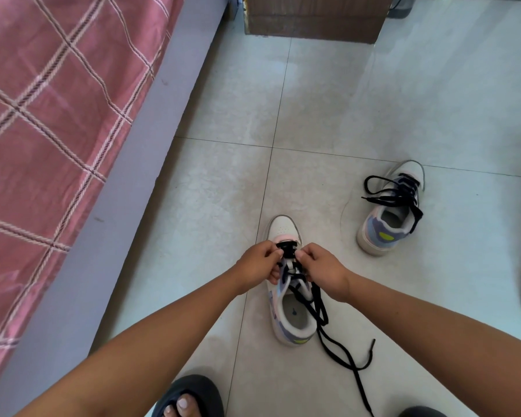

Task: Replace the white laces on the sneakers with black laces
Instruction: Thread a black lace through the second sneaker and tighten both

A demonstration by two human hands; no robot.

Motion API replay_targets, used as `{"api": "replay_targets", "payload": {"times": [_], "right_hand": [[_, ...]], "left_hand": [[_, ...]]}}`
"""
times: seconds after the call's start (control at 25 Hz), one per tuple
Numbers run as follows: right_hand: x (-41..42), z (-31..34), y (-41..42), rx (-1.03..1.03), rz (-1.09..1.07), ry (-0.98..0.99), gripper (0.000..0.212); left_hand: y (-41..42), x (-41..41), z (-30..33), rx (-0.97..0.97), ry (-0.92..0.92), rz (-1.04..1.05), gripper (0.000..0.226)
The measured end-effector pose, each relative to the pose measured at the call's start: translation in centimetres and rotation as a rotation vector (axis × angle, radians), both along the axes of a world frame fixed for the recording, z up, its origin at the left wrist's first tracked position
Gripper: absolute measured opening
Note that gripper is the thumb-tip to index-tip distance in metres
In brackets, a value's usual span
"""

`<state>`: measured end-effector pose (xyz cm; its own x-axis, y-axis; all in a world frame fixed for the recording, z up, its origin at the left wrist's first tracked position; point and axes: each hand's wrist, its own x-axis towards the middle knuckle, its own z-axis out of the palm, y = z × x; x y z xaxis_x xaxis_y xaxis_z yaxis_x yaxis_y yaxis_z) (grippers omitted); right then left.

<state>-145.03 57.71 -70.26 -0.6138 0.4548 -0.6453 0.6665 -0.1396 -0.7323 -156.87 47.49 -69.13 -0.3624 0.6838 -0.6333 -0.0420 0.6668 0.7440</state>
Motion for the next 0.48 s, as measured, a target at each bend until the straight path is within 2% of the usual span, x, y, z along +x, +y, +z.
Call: {"api": "replay_targets", "payload": {"times": [0.04,0.12,0.2,0.24,0.36,0.48], "right_hand": [[-0.1,0.1,0.2,0.070,0.069,-0.034,0.022],[-0.7,0.7,0.9,0.313,0.373,-0.153,0.024],[-1.3,1.3,1.4,0.380,0.483,-0.190,0.026],[-1.3,1.3,1.6,0.322,0.440,-0.163,0.027],[-0.7,1.4,1.0,-0.058,0.093,-0.015,0.023],[0.0,0.8,1.1,-0.040,-0.021,0.046,0.018]], "left_hand": [[0.2,-0.2,0.1,-0.019,0.017,-0.045,0.024],[0.7,-0.7,0.4,-0.091,0.140,-0.227,0.027],[1.2,-0.8,0.7,-0.112,0.150,-0.291,0.028],[1.3,-0.7,0.7,-0.084,0.100,-0.256,0.027],[0.6,-0.4,0.4,0.019,-0.023,-0.090,0.025],[0.3,-0.2,-0.1,0.063,0.038,0.013,0.017]]}}
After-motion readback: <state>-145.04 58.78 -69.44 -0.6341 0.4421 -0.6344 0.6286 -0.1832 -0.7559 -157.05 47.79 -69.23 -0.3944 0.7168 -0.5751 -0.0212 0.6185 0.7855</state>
